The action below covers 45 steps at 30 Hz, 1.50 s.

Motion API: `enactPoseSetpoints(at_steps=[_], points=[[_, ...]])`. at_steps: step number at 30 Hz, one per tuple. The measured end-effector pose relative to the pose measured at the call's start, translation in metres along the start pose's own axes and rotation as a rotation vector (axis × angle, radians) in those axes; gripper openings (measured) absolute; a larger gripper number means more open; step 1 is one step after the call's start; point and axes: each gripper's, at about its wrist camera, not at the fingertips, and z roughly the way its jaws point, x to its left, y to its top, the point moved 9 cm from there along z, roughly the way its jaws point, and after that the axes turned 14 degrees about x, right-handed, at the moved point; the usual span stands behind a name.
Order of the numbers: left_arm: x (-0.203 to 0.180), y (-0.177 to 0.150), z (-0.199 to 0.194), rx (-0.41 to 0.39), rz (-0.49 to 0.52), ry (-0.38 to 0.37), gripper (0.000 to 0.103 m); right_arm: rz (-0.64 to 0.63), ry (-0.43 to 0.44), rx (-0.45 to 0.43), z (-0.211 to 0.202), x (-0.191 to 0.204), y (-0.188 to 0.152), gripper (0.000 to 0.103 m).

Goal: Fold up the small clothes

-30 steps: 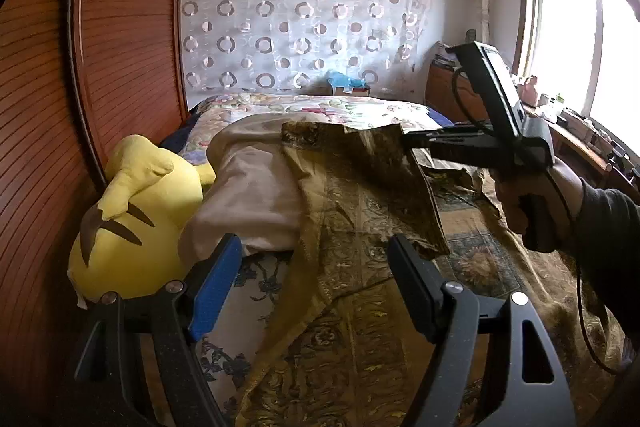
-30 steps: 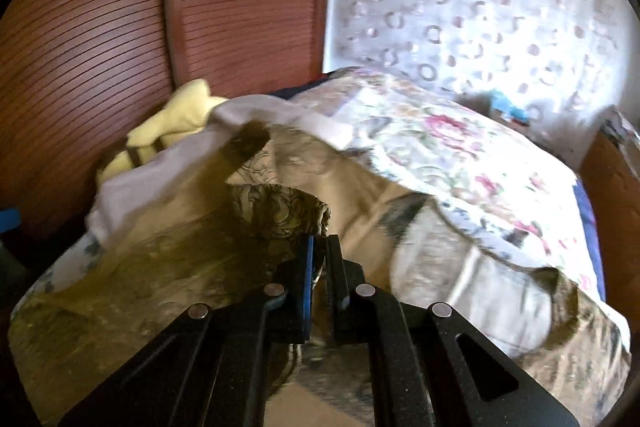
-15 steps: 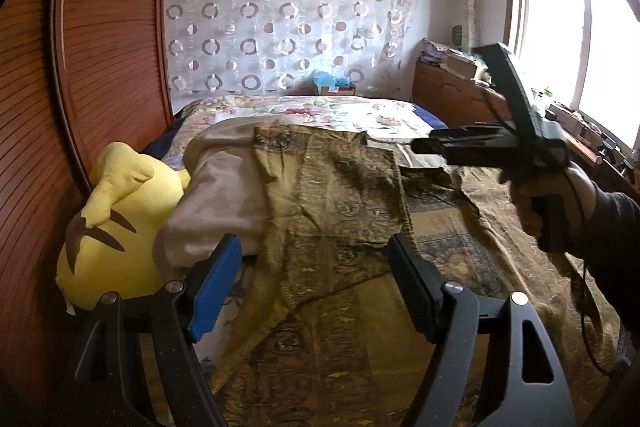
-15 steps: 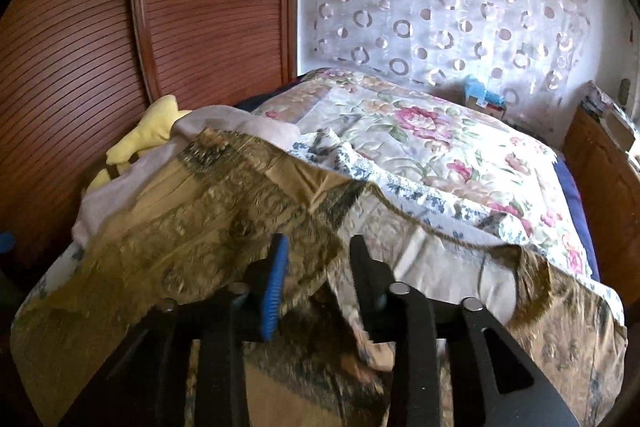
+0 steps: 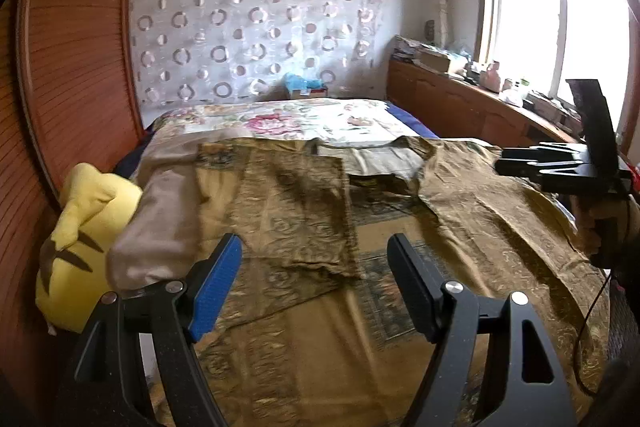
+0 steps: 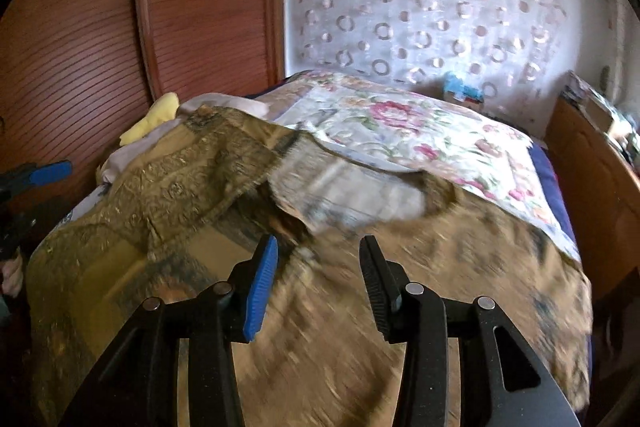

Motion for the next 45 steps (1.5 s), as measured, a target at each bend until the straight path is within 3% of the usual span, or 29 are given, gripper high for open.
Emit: enactPoseSetpoints(at_steps=[13,20,28,34,45], points=[[-0.064,0.009,0.024,0.035,0.099,-0.073,0.076,0.227,-0.214,0.015,-0.063,-0.121,-0.095,0.044],[-0.092,0.013,0.035,0.059,0.139,-0.098,0.076,0.337,-0.253,0.071,-0.063,-0.163,-0.124,0.044],[-0.110,0.001,0.059,0.128,0.153,-0.116,0.076,0.433,-0.219,0.144,-0.056,-0.187,-0.140,0.044],[-0.116,-0.003,0.062,0.130,0.149,-0.121,0.076,0.471,-0.184,0.130,-0.056,-0.195,-0.124,0.044],[-0.124,-0.008,0.063,0.141,0.154,-0.134,0.076,0.511,-0.116,0.182,-0.037,-0.209,-0.132,0.044]])
